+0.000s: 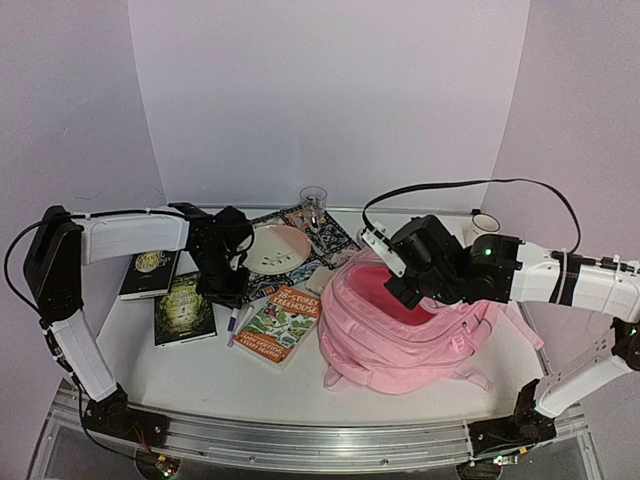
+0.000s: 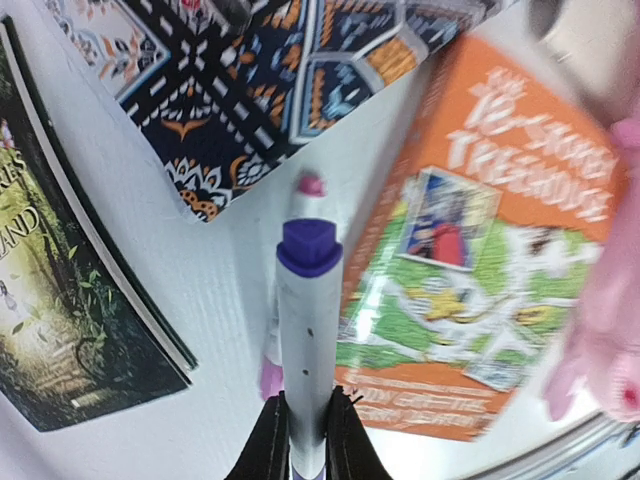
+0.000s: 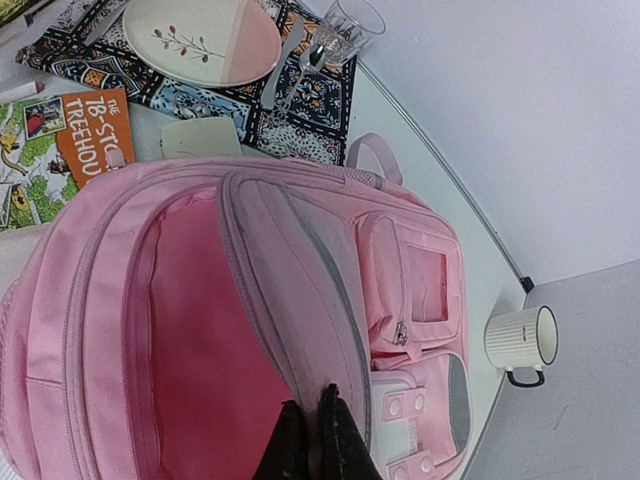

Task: Pack the student bag
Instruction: Pick up the pen at the center of the board, then place the pen in the upper front pocket of the bag.

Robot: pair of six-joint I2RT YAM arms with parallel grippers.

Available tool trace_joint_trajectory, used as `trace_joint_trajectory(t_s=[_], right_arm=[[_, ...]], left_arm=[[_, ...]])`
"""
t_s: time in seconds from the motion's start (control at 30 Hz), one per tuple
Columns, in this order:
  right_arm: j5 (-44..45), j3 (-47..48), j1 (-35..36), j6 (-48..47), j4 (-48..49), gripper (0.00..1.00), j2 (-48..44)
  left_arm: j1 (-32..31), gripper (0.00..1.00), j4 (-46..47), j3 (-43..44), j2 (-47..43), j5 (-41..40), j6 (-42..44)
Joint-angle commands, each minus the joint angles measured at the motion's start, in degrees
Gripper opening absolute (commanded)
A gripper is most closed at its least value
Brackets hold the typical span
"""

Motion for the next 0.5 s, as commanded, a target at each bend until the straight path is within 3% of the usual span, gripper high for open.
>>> trace_joint_trajectory(t_s=[0.0,0.2,0.47], right_arm=[[0.6,4.7,0.2,0.4,4.8,0.0,-2.2],[0.3,6.8,0.2,1.3,4.9,0.0,-3.3],[-1.0,12.3,0.2,2.7,4.9,0.0,-3.1]], left_arm=[[0.2,0.0,3.0,3.7,-6.1,4.4,-5.5],[0.1,0.0,16.0,0.4,-11.8,14.9,-14.9],[-1.3,0.0,29.6,-1.9,-15.4,20.6,-24.8]])
